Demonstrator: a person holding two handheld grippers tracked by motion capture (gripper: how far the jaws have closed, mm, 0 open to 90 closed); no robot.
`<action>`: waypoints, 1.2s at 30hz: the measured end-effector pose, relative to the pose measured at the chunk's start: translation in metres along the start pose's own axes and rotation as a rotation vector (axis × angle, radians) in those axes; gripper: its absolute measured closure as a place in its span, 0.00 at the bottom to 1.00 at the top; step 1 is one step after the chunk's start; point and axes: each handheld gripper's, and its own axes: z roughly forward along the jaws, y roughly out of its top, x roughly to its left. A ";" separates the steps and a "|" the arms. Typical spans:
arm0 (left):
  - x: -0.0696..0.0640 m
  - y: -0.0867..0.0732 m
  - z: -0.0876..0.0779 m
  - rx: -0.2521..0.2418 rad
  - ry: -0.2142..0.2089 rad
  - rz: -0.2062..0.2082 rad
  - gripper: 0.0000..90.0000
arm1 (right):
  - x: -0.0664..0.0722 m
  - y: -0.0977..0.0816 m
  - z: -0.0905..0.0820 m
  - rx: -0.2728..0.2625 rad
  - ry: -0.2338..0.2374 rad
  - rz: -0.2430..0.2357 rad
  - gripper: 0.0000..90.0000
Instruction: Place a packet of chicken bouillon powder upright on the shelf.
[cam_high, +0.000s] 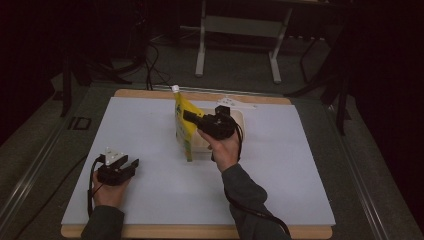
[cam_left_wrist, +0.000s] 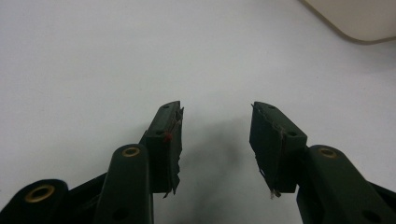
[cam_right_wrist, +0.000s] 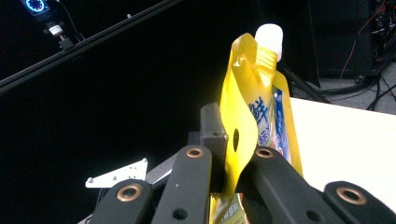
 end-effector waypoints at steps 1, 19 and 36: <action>0.000 0.000 0.000 0.000 0.000 0.000 0.59 | 0.000 0.000 0.001 -0.001 -0.001 -0.003 1.00; 0.000 0.000 0.000 -0.006 0.002 -0.002 0.59 | -0.006 0.004 0.015 -0.032 -0.037 0.016 1.00; 0.001 0.000 0.000 -0.010 -0.001 -0.005 0.59 | -0.011 0.006 0.025 -0.057 -0.063 0.036 1.00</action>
